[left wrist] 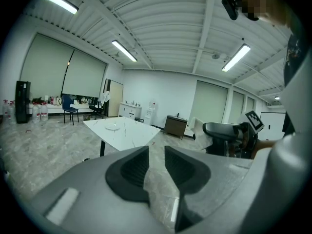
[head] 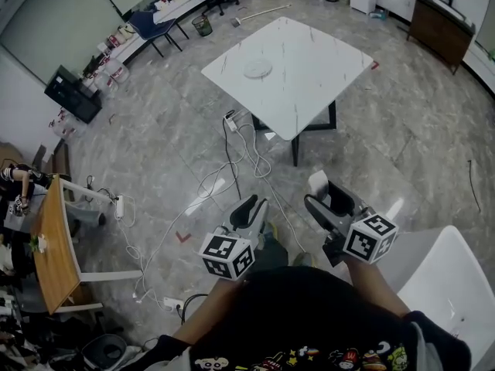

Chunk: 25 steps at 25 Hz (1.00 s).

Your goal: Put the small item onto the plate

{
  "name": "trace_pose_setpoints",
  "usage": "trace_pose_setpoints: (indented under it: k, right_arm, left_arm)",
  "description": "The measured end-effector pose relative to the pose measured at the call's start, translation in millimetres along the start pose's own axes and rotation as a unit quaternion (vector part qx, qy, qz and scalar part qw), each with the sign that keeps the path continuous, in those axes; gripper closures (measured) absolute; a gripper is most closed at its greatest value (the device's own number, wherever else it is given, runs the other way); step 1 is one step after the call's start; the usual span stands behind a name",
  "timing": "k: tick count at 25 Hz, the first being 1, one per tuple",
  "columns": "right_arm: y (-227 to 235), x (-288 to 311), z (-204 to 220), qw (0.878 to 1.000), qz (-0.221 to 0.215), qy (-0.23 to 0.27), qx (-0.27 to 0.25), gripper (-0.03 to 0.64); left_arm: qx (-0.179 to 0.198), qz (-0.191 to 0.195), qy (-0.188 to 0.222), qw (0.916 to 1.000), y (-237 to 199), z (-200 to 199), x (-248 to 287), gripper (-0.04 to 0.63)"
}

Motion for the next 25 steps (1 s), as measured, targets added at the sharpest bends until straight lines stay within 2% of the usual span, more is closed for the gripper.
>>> trace_pose_setpoints:
  k: [8, 20, 25]
  right_arm:
    - [1, 33, -18, 1.000, 0.014, -0.005, -0.006, 0.284]
    - [-4, 138, -58, 0.999, 0.035, -0.020, -0.022, 0.284]
    - [-7, 181, -78, 0.997, 0.061, -0.016, -0.035, 0.284]
  left_arm:
    - [-0.007, 0.017, 0.009, 0.9998, -34, -10, 12, 0.399]
    - [-0.021, 0.038, 0.014, 0.9989, -140, -37, 31, 0.399]
    - [-0.016, 0.055, 0.007, 0.9984, -185, -56, 44, 0.399]
Point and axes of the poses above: the fingertips, and each gripper's own axes: x forward along the fingers, y to its right, z out of its underside, the point moved 10 cm from there along -x, backward along the fingers, and after that the axes turned 15 degrees about -y, right-handed, at the moved point
